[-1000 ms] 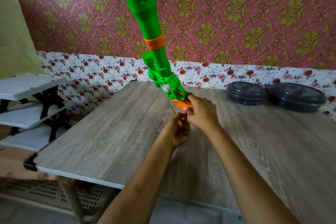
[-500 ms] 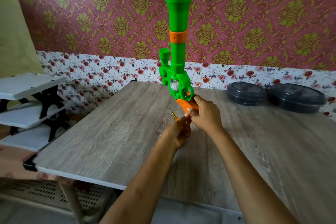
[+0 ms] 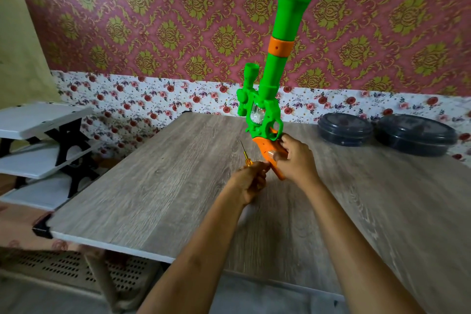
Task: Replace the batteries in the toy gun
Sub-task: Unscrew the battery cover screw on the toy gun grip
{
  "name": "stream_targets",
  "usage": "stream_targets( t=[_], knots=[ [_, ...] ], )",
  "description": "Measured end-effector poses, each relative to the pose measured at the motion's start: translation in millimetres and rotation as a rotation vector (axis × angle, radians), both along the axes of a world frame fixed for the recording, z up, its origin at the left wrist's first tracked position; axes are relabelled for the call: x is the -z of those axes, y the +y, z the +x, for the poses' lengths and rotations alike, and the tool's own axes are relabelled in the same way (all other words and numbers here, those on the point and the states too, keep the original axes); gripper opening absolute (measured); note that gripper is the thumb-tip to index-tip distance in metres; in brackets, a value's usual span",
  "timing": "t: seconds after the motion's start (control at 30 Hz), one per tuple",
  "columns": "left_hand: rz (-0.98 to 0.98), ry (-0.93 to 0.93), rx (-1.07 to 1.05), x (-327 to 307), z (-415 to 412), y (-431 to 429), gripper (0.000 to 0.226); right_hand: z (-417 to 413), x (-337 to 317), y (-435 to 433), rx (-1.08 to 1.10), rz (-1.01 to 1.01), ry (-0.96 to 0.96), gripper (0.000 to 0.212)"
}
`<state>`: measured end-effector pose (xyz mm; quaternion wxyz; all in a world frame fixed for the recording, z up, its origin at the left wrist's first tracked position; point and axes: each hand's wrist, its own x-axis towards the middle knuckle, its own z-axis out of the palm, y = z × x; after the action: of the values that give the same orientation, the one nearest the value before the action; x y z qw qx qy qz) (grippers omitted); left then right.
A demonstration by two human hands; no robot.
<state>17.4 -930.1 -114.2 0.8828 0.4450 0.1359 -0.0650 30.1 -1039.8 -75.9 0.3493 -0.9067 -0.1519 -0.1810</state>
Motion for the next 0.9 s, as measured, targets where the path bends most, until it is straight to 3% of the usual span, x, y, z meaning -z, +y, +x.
stream_targets(
  t=[0.27, 0.43, 0.6, 0.73, 0.9],
  knots=[
    [0.341, -0.040, 0.015, -4, 0, 3, 0.022, 5, 10, -11, -0.003, 0.242, 0.095, 0.023],
    [0.752, -0.132, -0.011, -15, 2, 11, 0.027, 4, 17, -9, -0.055, 0.480, 0.201, 0.031],
    [1.043, -0.219, 0.005, -15, 1, 17, 0.014, 8, 28, -5, -0.018, 0.535, 0.281, 0.036],
    [1.076, -0.242, -0.063, -6, 5, 15, 0.004, 8, 33, -4, 0.012, 0.549, 0.275, 0.036],
    [1.026, -0.223, -0.087, -6, 9, 13, 0.012, 10, 35, -3, 0.012, 0.571, 0.254, 0.035]
  ],
)
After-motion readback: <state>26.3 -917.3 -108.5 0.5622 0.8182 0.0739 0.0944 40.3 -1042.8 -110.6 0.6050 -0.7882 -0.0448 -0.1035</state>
